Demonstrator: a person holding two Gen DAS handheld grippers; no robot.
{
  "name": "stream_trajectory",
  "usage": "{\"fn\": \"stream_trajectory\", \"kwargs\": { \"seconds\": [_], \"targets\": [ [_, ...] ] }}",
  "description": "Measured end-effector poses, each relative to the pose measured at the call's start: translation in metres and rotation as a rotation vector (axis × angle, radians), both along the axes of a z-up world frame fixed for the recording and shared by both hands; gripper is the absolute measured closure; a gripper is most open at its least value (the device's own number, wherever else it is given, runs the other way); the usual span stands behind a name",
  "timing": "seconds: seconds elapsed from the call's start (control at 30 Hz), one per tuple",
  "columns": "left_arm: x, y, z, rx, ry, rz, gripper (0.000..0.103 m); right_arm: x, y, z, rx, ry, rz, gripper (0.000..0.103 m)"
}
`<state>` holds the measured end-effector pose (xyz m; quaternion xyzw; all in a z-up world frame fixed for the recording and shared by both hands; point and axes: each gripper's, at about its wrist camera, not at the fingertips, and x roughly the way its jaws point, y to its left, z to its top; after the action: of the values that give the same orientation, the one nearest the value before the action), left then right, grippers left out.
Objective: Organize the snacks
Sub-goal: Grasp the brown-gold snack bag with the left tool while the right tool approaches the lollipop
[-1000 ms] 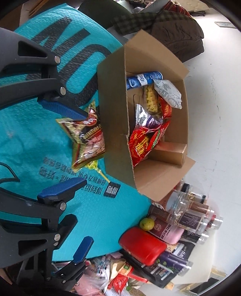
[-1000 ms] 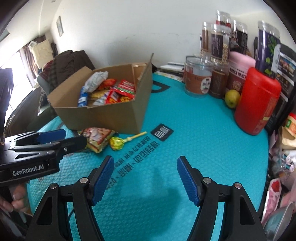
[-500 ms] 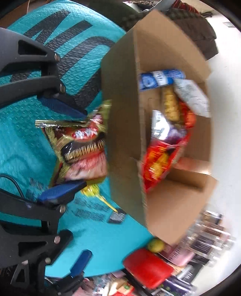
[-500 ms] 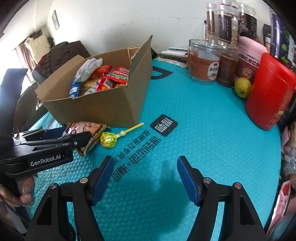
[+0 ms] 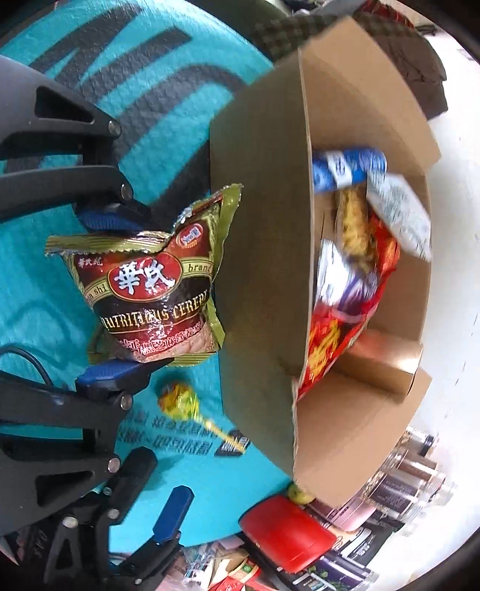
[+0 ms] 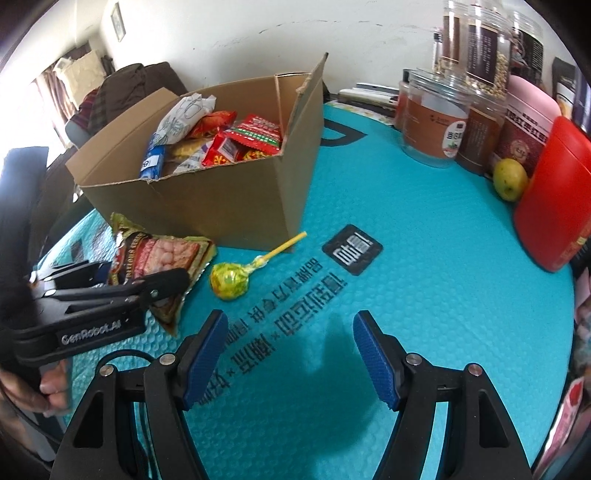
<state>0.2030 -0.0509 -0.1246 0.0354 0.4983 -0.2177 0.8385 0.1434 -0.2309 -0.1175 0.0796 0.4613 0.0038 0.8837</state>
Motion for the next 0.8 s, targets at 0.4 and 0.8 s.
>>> {"fn": "stream_trajectory", "kwargs": {
  "seconds": [0.4, 0.8],
  "targets": [
    [-0.002, 0.073, -0.003, 0.033, -0.007, 0.125, 0.047, 0.035, 0.027, -0.02, 0.042, 0.015, 0.045, 0.043],
    [-0.004, 0.061, 0.0, 0.024, 0.002, 0.121, 0.047, 0.04, 0.04, -0.019, 0.017, 0.006, 0.061, 0.075]
  ]
}}
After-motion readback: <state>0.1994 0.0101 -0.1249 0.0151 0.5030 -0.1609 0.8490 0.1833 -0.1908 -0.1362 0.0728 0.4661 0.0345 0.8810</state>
